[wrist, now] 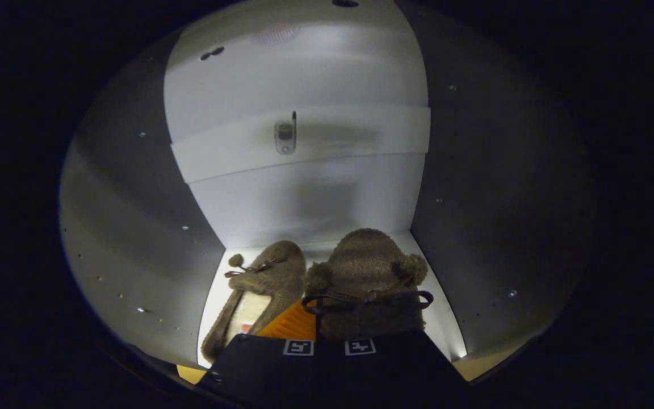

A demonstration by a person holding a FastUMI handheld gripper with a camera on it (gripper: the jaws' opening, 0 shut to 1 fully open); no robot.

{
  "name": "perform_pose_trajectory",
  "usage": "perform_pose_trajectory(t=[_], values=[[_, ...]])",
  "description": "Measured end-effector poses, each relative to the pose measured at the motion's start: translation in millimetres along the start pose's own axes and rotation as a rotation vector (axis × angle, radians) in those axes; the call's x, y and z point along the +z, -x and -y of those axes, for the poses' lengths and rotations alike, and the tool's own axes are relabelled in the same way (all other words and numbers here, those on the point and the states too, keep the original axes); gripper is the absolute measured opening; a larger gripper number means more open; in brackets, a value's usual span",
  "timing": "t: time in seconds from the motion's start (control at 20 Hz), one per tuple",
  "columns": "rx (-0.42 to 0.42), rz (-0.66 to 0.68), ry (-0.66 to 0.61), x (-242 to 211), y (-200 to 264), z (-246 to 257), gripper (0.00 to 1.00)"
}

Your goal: Open the shoe cabinet door, grab the shoes and put them into the shoe cabinet, then close the shoe cabinet door.

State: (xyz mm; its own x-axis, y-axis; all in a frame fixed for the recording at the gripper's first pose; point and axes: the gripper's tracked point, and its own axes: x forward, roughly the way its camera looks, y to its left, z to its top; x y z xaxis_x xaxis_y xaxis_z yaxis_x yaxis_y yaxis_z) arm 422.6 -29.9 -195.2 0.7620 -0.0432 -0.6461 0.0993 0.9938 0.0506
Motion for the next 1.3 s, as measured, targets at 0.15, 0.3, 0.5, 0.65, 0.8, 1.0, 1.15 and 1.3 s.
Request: perform_pose_trajectory(t=[0.15,0.3,0.5,0.65,0.8,1.0,1.15,1.3], values=[[-0.008,-0.053,0.012,-8.0,-27.7,2.3,0.05],[-0.003,-0.102,-0.014,-16.6,-49.1,2.0,0.05],[-0.014,-0.106,-0.02,-17.6,-58.5,4.8,0.07],[-0.015,-0.113,-0.011,-19.2,-52.7,3.9,0.1],[-0.02,-0.135,-0.018,-25.4,-41.6,5.3,0.13],[-0.012,-0.093,-0.034,-20.3,-16.0,5.6,0.32],[-0.009,-0.07,-0.056,-14.8,1.7,7.3,0.46],[-0.011,-0.04,-0.051,-12.0,28.8,6.4,0.63]])
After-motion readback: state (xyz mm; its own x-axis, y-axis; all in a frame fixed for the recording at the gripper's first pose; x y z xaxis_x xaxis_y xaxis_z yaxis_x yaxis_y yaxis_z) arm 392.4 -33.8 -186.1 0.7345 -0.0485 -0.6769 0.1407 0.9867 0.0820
